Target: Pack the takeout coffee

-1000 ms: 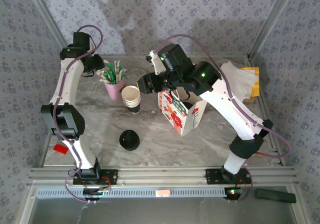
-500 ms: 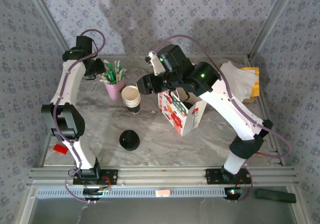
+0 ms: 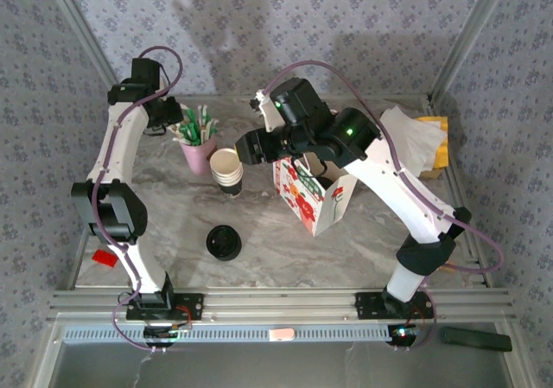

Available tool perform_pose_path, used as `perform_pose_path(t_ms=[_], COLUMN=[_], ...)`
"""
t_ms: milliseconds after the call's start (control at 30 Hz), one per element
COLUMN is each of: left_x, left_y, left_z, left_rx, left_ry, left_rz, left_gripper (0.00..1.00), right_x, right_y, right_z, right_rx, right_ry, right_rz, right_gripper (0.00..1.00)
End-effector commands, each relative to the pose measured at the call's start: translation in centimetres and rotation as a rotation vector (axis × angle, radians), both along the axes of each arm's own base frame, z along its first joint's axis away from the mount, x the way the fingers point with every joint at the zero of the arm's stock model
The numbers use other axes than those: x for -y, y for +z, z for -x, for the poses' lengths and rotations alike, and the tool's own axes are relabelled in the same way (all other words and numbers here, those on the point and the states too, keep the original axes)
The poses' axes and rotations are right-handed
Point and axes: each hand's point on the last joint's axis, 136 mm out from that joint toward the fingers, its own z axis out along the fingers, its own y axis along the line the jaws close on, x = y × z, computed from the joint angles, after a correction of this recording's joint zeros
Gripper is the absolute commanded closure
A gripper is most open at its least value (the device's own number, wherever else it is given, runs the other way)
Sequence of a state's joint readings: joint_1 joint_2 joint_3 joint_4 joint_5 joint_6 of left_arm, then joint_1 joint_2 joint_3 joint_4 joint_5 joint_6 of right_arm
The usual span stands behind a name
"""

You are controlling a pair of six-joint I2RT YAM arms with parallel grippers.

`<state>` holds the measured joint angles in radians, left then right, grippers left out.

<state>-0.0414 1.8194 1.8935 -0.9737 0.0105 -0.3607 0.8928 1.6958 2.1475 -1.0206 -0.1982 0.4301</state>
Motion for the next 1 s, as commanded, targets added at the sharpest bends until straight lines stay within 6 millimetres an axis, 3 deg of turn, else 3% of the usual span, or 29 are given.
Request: perform_pose_path(t_ms=[0, 500, 533, 767, 867, 967], left_x=[0.2, 0.4, 0.4, 0.7, 0.6, 0.5], left_y=[2.9, 3.7, 4.6, 5.1, 5.5, 5.1], left_z=[0.6, 0.8, 0.6, 0.6, 0.6, 0.5], left_rx=[0.057, 0.072, 0.096, 0.107, 0.118, 0.107], left_ry=[-0.013, -0.013, -0.014, -0.015, -0.014, -0.014], left_rz=[-0.006, -0.010, -0.008, -0.011, -0.019, -0.027], left_gripper=[0.78, 0.92, 0.92, 1.00, 0.99, 0.86], right_x=[0.3, 0.1, 0.0, 0.0, -0.1, -0.1], right_y=[0.9, 0.7, 0.7, 0.6, 0.6, 0.7], right_z=[0.5, 0.7, 0.8, 0.9, 0.9, 0.9], right_rx=[0.016, 0.014, 0.014, 0.012, 0.011, 0.012], right_ry=[-0.003, 0.000, 0.003, 0.004, 0.004, 0.003], right_rz=[-0.017, -0.014, -0.014, -0.011, -0.010, -0.013], right_gripper=[0.46, 0.46, 0.46, 0.46, 0.46, 0.46])
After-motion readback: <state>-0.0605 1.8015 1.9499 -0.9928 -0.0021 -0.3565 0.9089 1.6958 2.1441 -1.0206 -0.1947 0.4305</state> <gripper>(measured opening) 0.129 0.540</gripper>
